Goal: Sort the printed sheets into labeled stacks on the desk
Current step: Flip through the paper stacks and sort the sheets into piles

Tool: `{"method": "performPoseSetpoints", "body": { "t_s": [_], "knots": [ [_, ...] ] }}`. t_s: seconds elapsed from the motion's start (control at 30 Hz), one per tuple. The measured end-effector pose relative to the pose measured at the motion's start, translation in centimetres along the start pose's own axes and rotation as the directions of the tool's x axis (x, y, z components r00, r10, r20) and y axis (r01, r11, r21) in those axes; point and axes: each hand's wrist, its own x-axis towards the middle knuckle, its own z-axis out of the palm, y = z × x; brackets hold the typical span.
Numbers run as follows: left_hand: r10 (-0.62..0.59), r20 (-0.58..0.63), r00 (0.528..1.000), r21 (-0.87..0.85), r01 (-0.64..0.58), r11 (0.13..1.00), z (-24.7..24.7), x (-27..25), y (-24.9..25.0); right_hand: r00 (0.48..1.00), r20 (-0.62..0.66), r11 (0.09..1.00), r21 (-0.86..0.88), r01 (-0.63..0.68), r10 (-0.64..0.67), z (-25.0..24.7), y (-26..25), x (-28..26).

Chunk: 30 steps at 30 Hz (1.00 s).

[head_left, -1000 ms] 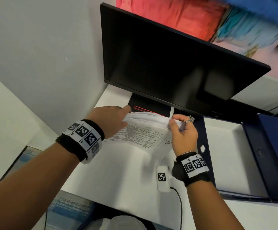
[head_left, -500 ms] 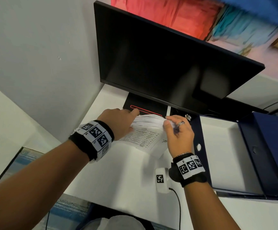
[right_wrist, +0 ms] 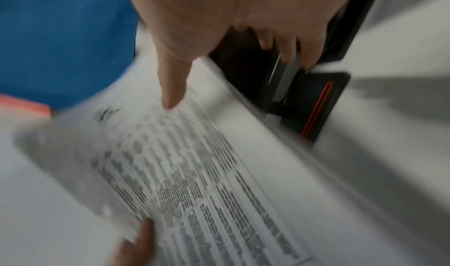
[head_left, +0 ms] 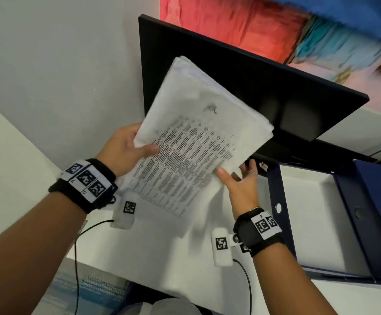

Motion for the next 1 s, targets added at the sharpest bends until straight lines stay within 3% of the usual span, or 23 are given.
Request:
{"method": "performPoseSetpoints", "body": {
  "t_s": [0.03, 0.1, 0.2, 0.27, 0.33, 0.4, 0.47, 0.67, 0.83, 1.0],
  "knots": [
    [-0.048, 0.022, 0.999, -0.138, 0.051, 0.989, 0.2, -0.4, -0.2, 0.999, 0.048, 0.996, 0.084, -0.024, 0.020, 0.4, -0.7, 0.2],
    [-0.071, 0.005, 0.997, -0.209, 0.071, 0.975, 0.9, -0.8, -0.7, 0.995, 0.093, 0.986, 0.167, 0.020, -0.036, 0.9, -2.5, -0.1],
    [0.034, -0.186, 0.982, -0.001, -0.034, 0.999, 2.4, -1.1, -1.1, 0.964, 0.022, 0.964, 0.035, 0.265, -0.266, 1.1, -4.8, -1.3],
    [0.115, -0.253, 0.961, 0.081, -0.098, 0.992, 3.8, -1.9, -1.8, 0.943, 0.014, 0.943, 0.004, 0.332, -0.332, 1.0, -4.6, -2.3],
    [0.129, -0.194, 0.972, 0.087, -0.114, 0.990, 4.7, -2.5, -3.7, 0.949, 0.027, 0.947, -0.058, 0.315, -0.313, 1.2, -3.2, -3.1],
    [0.059, -0.108, 0.992, 0.073, -0.052, 0.996, 4.9, -2.8, -5.8, 0.965, 0.054, 0.962, -0.079, 0.260, -0.257, 1.5, -1.9, -3.4],
    [0.023, -0.097, 0.995, 0.023, -0.021, 1.000, 4.9, -2.4, -6.2, 0.966, 0.052, 0.965, -0.055, 0.257, -0.255, 1.5, -1.8, -3.3],
    [0.120, -0.272, 0.955, -0.262, -0.193, 0.946, 4.4, -1.3, -1.7, 0.905, -0.012, 0.905, 0.000, 0.426, -0.426, 1.7, -4.6, -3.8],
    [0.169, -0.437, 0.883, -0.259, -0.304, 0.917, 5.0, -1.0, 1.6, 0.822, 0.011, 0.821, 0.025, 0.570, -0.570, 2.1, -6.3, -4.2],
    [0.125, -0.451, 0.884, -0.285, -0.276, 0.918, 5.0, 0.0, 2.1, 0.810, -0.089, 0.815, -0.058, 0.577, -0.580, 2.3, -6.5, -4.0]
  ]
}}
